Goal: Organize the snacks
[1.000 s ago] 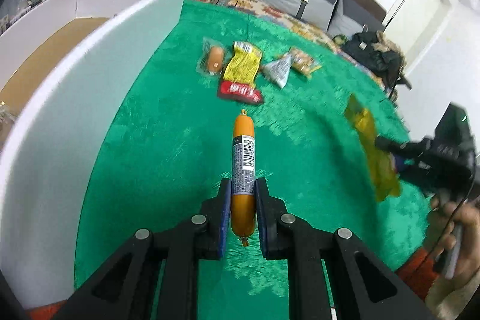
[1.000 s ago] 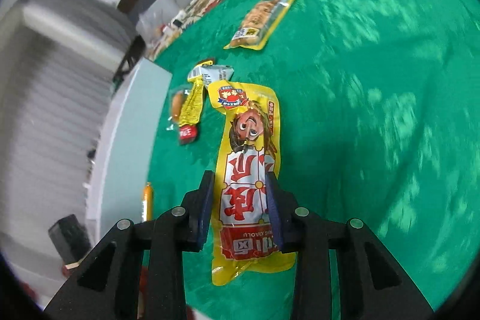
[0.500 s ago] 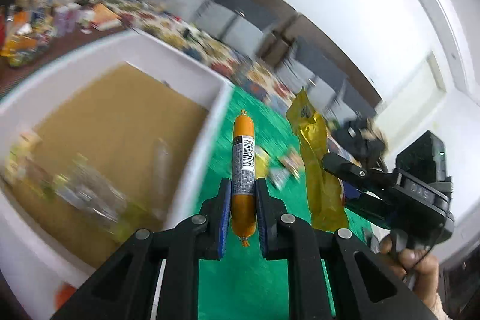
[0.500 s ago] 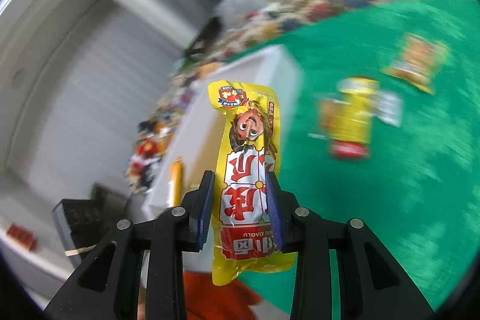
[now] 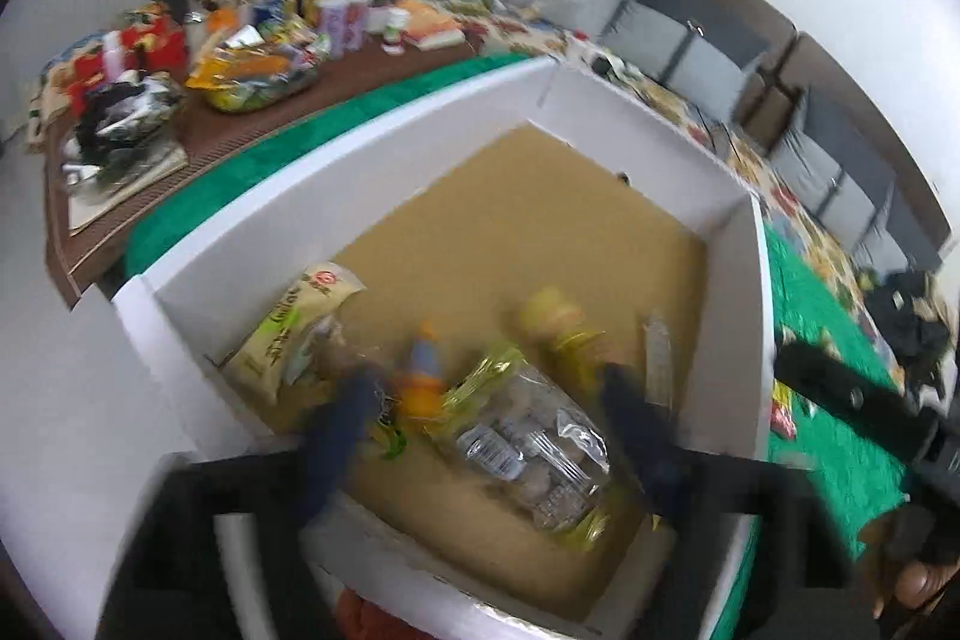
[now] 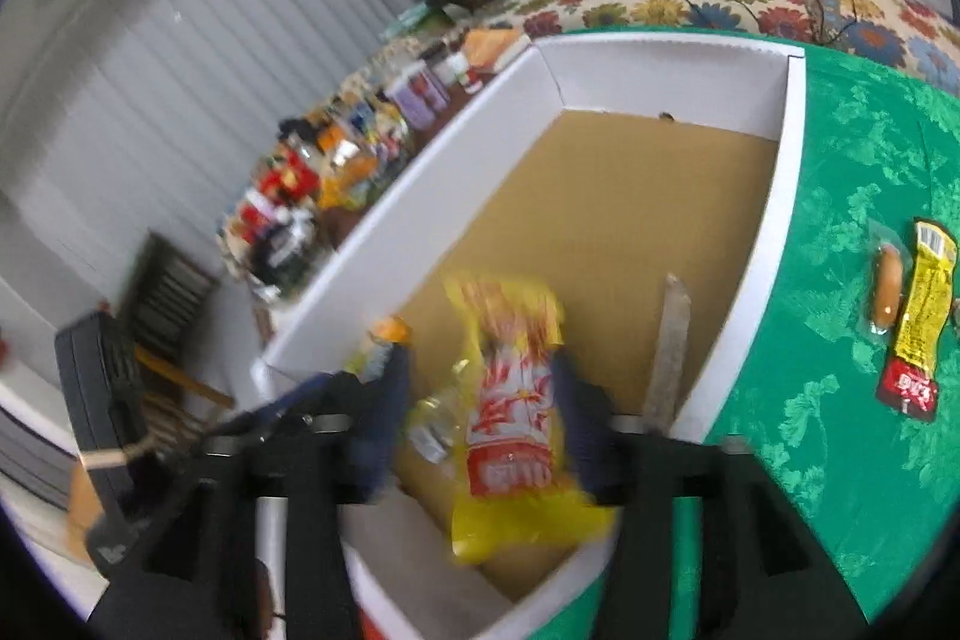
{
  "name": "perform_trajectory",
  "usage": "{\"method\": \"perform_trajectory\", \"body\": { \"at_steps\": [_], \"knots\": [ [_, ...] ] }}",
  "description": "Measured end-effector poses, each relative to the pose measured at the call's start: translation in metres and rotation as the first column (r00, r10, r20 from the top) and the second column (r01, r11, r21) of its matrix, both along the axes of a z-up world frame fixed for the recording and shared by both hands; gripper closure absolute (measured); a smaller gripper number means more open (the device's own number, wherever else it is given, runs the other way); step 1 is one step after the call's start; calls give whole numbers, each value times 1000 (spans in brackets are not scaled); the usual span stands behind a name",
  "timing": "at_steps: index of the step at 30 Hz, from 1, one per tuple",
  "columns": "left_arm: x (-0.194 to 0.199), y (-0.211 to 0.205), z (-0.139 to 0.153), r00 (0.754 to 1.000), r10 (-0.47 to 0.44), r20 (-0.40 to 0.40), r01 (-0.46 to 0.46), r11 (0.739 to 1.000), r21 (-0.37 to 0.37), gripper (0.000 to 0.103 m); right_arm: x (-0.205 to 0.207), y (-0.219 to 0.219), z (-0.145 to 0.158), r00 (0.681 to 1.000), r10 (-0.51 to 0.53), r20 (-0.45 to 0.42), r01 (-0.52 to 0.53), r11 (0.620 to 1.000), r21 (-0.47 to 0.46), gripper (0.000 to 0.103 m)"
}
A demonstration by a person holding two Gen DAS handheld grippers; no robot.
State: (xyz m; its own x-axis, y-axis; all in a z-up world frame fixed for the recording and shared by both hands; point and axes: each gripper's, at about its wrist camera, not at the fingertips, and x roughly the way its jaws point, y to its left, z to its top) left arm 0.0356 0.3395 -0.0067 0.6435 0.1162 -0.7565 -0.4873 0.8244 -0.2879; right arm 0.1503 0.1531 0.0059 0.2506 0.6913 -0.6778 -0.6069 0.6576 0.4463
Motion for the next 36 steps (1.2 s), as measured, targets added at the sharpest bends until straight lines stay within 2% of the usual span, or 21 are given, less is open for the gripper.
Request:
{"method": "perform_trajectory", "body": {
  "at_steps": [2, 6, 7, 8, 9, 11, 14, 16, 17, 18, 20, 22, 25, 31, 36],
  "knots": [
    [-3, -9, 4, 999, 3, 33, -3, 1000, 6, 16, -1, -16, -1, 999, -10, 36, 11, 1000, -26, 35],
    [9, -49, 24, 993, -78, 83, 78, 997, 11, 16, -2, -89, -10, 982, -84, 171, 100, 991, -88, 27],
    [11, -63, 29, 990, -105, 98, 103, 994, 22, 13, -3, -115, -18, 970, -112, 215, 139, 984, -113, 27],
    [15, -79, 35, 984, -138, 113, 135, 990, 33, 10, -4, -145, -29, 956, -142, 256, 185, 971, -151, 27],
    [20, -100, 39, 975, -181, 127, 177, 983, 44, 6, -4, -164, -37, 948, -162, 275, 217, 959, -181, 27],
    [30, -139, 42, 956, -259, 140, 254, 966, 56, 3, -1, -215, -63, 929, -219, 300, 300, 919, -258, 27],
    [55, -206, 24, 910, -403, 94, 400, 915, 49, 1, 4, -293, -97, 903, -312, 296, 407, 843, -352, 27],
    [74, -253, -2, 870, -492, 29, 491, 870, 46, 1, 7, -344, -110, 862, -396, 316, 497, 781, -378, 27],
    [83, -276, -16, 846, -532, -4, 532, 845, 53, 1, 8, -357, -112, 848, -421, 321, 522, 765, -378, 27],
    [92, -298, -32, 822, -568, -44, 570, 819, 67, 1, 8, -380, -117, 820, -465, 334, 568, 735, -371, 27],
    [106, -330, -56, 788, -607, -106, 615, 782, 98, 1, 10, -404, -121, 786, -514, 343, 616, 700, -362, 27],
    [118, -354, -75, 769, -623, -147, 639, 757, 134, 1, 15, -420, -124, 771, -552, 318, 636, 682, -360, 27],
    [133, -369, -93, 768, -615, -178, 639, 751, 166, 1, 22, -430, -122, 761, -581, 288, 649, 671, -359, 27],
    [148, -369, -108, 796, -576, -186, 604, 774, 190, 1, 33, -424, -128, 769, -561, 306, 639, 671, -375, 25],
    [148, -375, -113, 797, -577, -180, 604, 767, 218, 1, 38, -428, -131, 765, -580, 278, 643, 676, -359, 20]
  ]
}}
